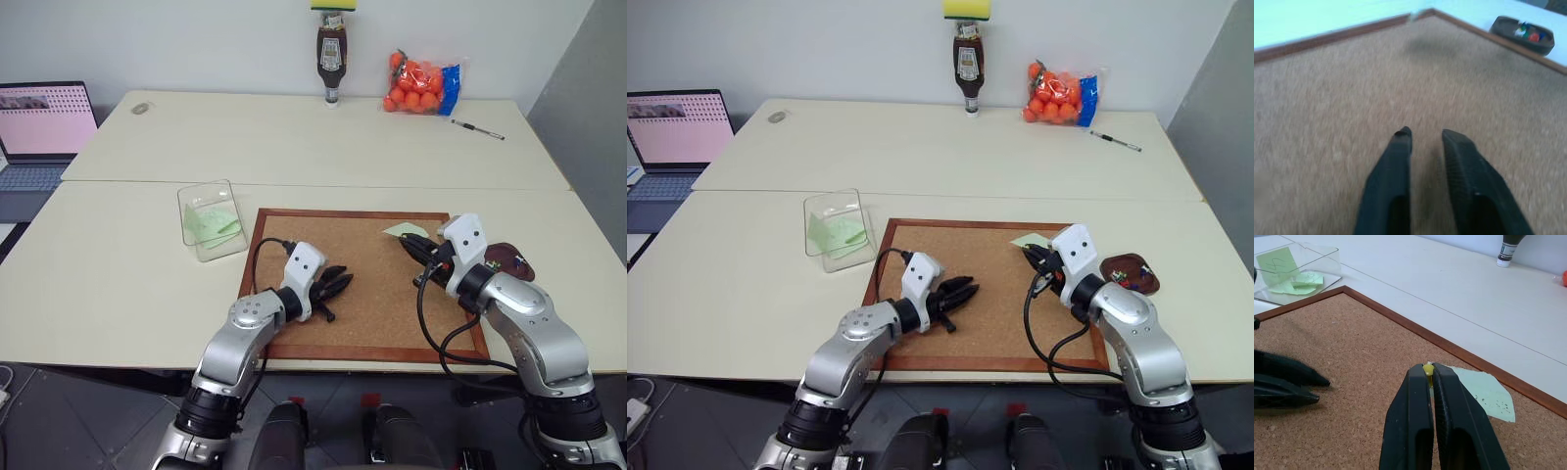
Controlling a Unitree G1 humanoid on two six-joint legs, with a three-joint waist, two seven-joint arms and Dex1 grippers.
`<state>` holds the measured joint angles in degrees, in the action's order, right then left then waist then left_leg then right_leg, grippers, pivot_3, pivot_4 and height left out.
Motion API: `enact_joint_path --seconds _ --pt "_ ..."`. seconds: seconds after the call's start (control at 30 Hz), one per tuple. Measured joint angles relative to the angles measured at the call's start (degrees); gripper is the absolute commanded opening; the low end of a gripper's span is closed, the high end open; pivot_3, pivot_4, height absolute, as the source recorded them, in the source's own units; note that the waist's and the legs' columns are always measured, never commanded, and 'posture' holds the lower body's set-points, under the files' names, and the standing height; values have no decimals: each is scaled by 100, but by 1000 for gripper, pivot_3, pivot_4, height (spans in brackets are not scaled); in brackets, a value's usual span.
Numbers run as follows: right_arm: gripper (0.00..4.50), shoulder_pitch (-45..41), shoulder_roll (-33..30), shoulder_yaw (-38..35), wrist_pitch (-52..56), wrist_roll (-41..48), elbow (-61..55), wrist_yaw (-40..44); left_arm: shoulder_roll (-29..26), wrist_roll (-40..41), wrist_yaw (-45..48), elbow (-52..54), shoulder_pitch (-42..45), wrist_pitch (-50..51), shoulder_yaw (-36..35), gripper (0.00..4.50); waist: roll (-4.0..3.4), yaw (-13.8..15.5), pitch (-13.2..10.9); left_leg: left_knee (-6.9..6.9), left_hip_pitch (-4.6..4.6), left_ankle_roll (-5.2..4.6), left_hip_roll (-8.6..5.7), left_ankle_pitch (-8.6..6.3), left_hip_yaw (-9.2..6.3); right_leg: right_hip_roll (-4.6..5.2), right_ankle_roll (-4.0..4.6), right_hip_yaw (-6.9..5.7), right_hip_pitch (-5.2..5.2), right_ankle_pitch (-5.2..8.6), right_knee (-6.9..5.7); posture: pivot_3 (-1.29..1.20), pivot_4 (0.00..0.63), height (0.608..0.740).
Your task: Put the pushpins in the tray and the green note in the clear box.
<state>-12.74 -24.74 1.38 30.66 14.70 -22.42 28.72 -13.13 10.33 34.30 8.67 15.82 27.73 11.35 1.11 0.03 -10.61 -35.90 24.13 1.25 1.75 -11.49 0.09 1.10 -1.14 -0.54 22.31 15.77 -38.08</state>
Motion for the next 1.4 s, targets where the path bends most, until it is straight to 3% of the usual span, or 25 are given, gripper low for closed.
enact_joint_path --seconds 0.3,0.93,1.07,1.4 --pt "0 7 -15 5 112 30 -128 25 -55 -348 32 -604 684 -912 151 3406 1 -2 0 -3 2 0 -3 0 6 -1 0 -3 0 0 0 0 150 740" --pt "0 -236 85 6 1094 706 -679 -29 353 -1152 296 -3590 2357 -3540 458 3406 2 -2 -1 -6 13 0 -8 0 14 -4 -1 -11 2 -1 4 0 150 740" --pt "0 -236 95 7 1181 748 -740 -62 523 -1142 418 -3895 2463 -3816 458 2773 3 -4 -1 -6 13 0 -8 0 17 -4 -1 -11 3 -1 3 0 150 740" --pt "0 -237 104 3 1237 873 -793 -148 609 -1023 826 -4056 2486 -3992 407 541 3 -10 -1 -7 13 0 -9 0 15 -6 -1 -11 3 -1 0 0 150 740"
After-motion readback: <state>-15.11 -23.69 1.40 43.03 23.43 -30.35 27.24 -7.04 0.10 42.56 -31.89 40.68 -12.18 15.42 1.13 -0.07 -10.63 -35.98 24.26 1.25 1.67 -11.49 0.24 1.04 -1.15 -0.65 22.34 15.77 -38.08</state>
